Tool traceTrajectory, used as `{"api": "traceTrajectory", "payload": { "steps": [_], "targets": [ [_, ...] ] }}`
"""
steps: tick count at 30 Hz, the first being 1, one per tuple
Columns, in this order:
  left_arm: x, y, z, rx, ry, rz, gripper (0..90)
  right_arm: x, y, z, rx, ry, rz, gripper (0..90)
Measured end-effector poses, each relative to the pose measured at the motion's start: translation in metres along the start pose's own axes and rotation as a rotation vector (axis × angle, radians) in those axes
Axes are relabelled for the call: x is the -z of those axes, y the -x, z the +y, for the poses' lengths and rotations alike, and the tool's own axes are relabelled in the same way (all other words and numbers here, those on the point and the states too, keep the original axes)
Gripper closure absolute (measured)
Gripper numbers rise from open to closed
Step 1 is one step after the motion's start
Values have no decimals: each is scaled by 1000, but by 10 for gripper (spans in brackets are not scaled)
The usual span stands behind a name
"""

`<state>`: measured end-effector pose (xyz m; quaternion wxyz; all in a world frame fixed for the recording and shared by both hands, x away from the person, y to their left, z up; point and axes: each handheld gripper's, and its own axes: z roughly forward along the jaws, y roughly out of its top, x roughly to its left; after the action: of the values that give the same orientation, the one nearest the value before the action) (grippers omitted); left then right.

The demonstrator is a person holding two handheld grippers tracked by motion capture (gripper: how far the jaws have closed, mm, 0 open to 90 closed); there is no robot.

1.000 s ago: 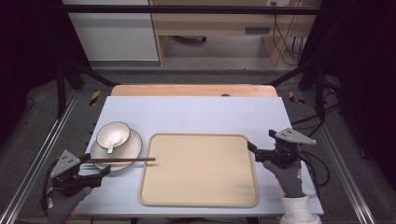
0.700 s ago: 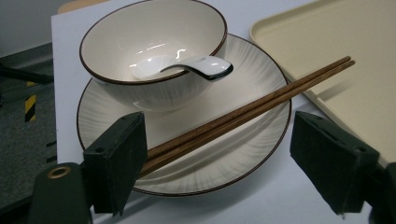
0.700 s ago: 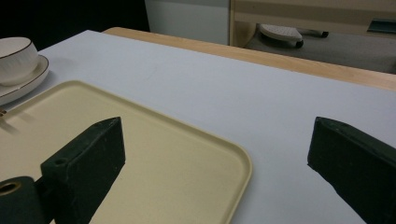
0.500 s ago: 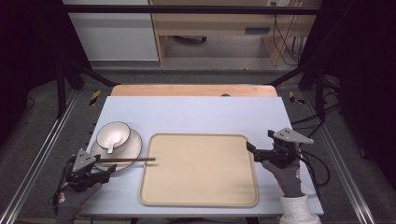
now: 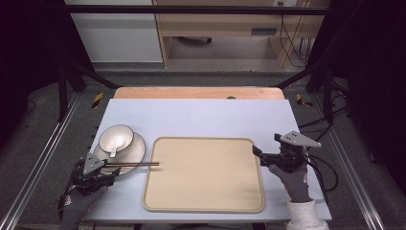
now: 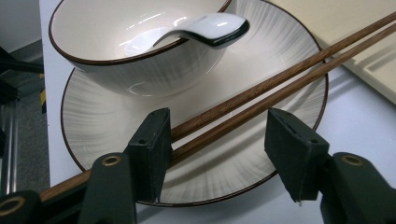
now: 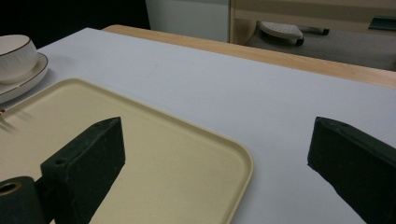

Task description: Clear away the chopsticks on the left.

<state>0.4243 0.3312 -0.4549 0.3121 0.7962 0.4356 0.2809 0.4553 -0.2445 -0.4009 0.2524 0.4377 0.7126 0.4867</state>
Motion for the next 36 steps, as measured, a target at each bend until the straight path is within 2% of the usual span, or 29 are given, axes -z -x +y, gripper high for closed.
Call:
{"api": "traceTrajectory", "payload": {
  "steps": [7, 14, 19, 27, 35, 36],
  "targets": [
    [0, -1, 1, 0, -12, -1, 467, 0, 0, 0, 0, -1, 1, 41],
    [1, 3, 6, -35, -56, -4, 522, 0, 0, 0, -1, 0, -1, 42],
    [1, 4, 7, -36, -61, -3, 559, 0, 0, 0, -1, 0, -2, 41],
    [3, 6, 10, -46, -75, -9, 678, 1, 0, 1, -2, 1, -1, 42],
    [3, 6, 10, -39, -74, -23, 703, 1, 0, 0, -3, 0, -1, 41],
    [3, 6, 10, -40, -69, -37, 696, 1, 0, 0, -2, -1, -1, 41]
  ]
}}
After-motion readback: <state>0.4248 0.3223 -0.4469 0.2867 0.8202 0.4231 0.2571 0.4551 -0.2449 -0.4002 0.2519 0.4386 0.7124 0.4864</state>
